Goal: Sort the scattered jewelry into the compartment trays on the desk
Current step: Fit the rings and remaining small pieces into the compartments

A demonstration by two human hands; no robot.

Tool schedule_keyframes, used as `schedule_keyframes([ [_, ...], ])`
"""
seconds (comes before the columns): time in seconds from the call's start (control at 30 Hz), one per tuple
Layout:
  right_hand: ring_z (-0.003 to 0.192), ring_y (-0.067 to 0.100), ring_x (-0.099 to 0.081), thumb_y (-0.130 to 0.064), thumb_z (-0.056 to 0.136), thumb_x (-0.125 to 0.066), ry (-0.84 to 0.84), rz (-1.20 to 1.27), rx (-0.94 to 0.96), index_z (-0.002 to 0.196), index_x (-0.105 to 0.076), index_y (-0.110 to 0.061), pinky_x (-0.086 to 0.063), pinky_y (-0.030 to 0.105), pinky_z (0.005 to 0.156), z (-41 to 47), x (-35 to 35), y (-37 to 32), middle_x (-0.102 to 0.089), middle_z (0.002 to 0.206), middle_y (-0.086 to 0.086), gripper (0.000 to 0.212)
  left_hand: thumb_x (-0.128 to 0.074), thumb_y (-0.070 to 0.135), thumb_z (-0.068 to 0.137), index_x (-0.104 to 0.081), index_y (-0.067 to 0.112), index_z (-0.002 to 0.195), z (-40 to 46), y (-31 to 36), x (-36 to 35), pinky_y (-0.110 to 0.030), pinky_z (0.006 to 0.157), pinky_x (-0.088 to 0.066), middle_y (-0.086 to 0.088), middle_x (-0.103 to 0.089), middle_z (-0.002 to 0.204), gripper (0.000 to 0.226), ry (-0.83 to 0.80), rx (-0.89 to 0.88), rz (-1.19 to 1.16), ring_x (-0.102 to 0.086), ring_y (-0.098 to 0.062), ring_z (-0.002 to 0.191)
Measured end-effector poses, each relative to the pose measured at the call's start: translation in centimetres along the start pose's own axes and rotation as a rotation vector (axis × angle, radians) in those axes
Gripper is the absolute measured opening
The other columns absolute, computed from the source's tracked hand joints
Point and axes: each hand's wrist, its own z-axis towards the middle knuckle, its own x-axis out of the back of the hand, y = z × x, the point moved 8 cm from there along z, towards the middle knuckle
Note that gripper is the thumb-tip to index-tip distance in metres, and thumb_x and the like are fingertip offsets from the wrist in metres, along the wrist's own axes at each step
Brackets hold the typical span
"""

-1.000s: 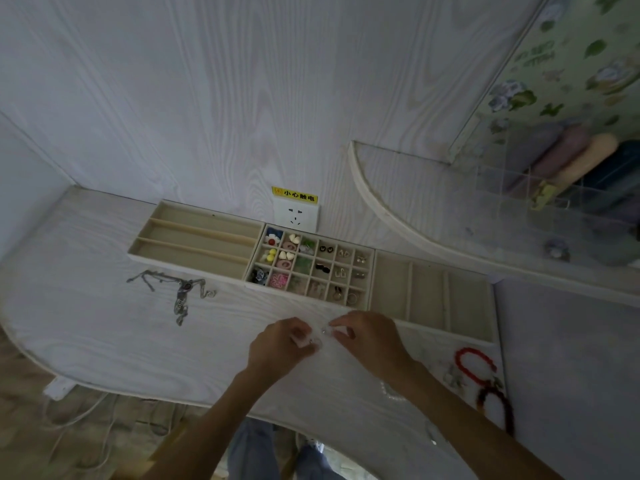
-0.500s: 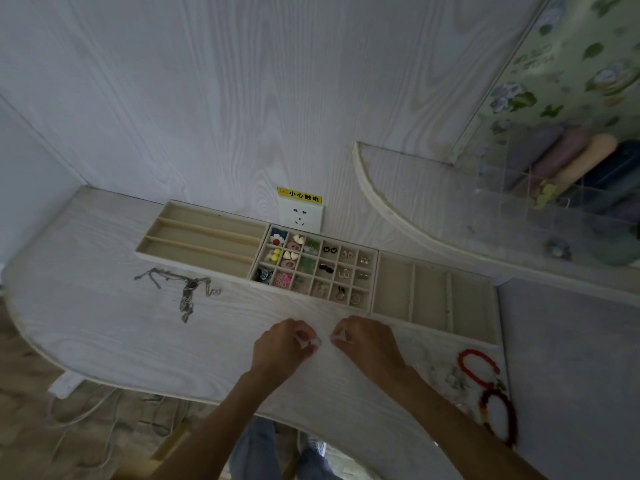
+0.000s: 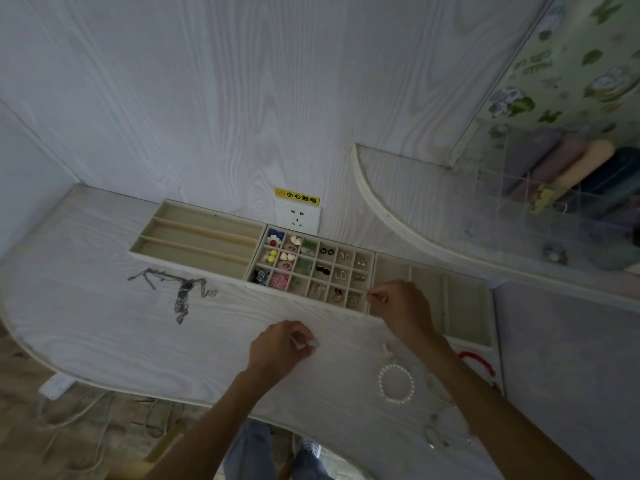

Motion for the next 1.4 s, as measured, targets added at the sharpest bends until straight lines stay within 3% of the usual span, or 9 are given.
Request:
schedule_keyframes([
  [0.13,0.081,0.018,-0.068,-0.019,0.086,-0.063,-0.037,-0.064,0.014,0.083,-0.076,-0.014,-0.053,0.028,0.071,1.3,-1.4,-0.3,-0.073,0.085,0.004,0.014,-0.068,0.038,0.081,-0.066,0.032,0.094,0.0,0.0,0.1,-0.022,0.078,-0.047,0.015,-0.062,0.093,0.014,-0.001,-0.004,0.005,-0.057,-0.003,0.089],
  [0.4,0.085,0.016,-0.069,-0.020,0.083,-0.068,-0.061,-0.145,0.045,0.087,-0.077,-0.018,-0.052,0.026,0.077,2.2,-2.6,-1.8,-0.074,0.090,0.000,0.010,-0.067,0.036,0.082,-0.066,0.029,0.097,0.1,0.2,0.2,-0.021,0.079,-0.046,0.015,-0.060,0.093,0.016,-0.006,-0.023,0.003,-0.056,-0.003,0.090],
  [0.63,0.071,0.018,-0.066,-0.023,0.081,-0.065,-0.036,-0.221,0.011,0.069,-0.074,-0.014,-0.039,0.021,0.059,2.7,-3.1,-1.4,-0.070,0.071,0.003,0.017,-0.068,0.040,0.081,-0.066,0.031,0.096,0.2,0.1,0.2,-0.019,0.075,-0.044,0.016,-0.059,0.089,0.017,-0.022,-0.012,-0.008,-0.056,-0.002,0.086],
  [0.73,0.069,0.017,-0.065,-0.022,0.081,-0.064,0.000,-0.229,0.035,0.070,-0.074,-0.016,-0.043,0.024,0.068,2.7,-3.0,-1.5,-0.070,0.070,0.001,0.016,-0.068,0.040,0.081,-0.066,0.031,0.095,0.2,0.1,0.3,-0.018,0.074,-0.043,0.017,-0.058,0.088,0.017,-0.018,-0.008,-0.009,-0.055,-0.001,0.085],
  [0.8,0.076,0.018,-0.065,-0.023,0.083,-0.062,0.010,-0.247,0.046,0.076,-0.076,-0.019,-0.038,0.026,0.077,2.6,-3.0,-1.6,-0.072,0.076,-0.001,0.015,-0.068,0.040,0.081,-0.066,0.031,0.095,0.2,0.2,0.3,-0.018,0.075,-0.044,0.017,-0.058,0.089,0.017,-0.019,-0.016,-0.003,-0.055,-0.001,0.086],
  [1.0,0.079,0.019,-0.064,-0.024,0.085,-0.058,0.014,-0.252,0.054,0.072,-0.073,-0.018,-0.032,0.028,0.078,2.2,-3.1,-1.4,-0.071,0.077,0.000,0.021,-0.068,0.040,0.081,-0.066,0.030,0.095,0.2,0.3,0.3,-0.024,0.080,-0.048,0.017,-0.058,0.088,0.017,-0.033,-0.014,0.002,-0.056,-0.003,0.087],
  [1.23,0.079,0.018,-0.063,-0.028,0.087,-0.055,-0.011,-0.218,0.059,0.073,-0.074,-0.018,-0.030,0.026,0.081,2.1,-2.9,-1.0,-0.070,0.076,0.000,0.026,-0.069,0.039,0.081,-0.067,0.030,0.093,0.1,0.4,0.4,-0.018,0.077,-0.045,0.017,-0.058,0.088,0.016,-0.017,0.008,-0.017,-0.054,0.000,0.085],
  [1.33,0.083,0.020,-0.066,-0.029,0.086,-0.059,0.001,-0.114,0.029,0.079,-0.076,-0.019,-0.040,0.028,0.089,1.8,-1.9,-0.6,-0.073,0.082,0.001,0.021,-0.069,0.039,0.080,-0.068,0.030,0.091,-0.2,0.4,0.6,-0.019,0.076,-0.046,0.018,-0.060,0.086,0.014,0.001,0.031,-0.032,-0.056,0.000,0.083],
  [1.4,0.076,0.019,-0.067,-0.030,0.084,-0.063,0.063,-0.018,0.010,0.078,-0.076,-0.017,-0.049,0.029,0.081,1.4,-0.7,-0.3,-0.072,0.074,0.002,0.019,-0.069,0.040,0.080,-0.068,0.031,0.088,-0.4,0.2,0.8,-0.014,0.070,-0.044,0.019,-0.061,0.084,0.013,0.028,0.050,-0.049,-0.057,0.001,0.080],
])
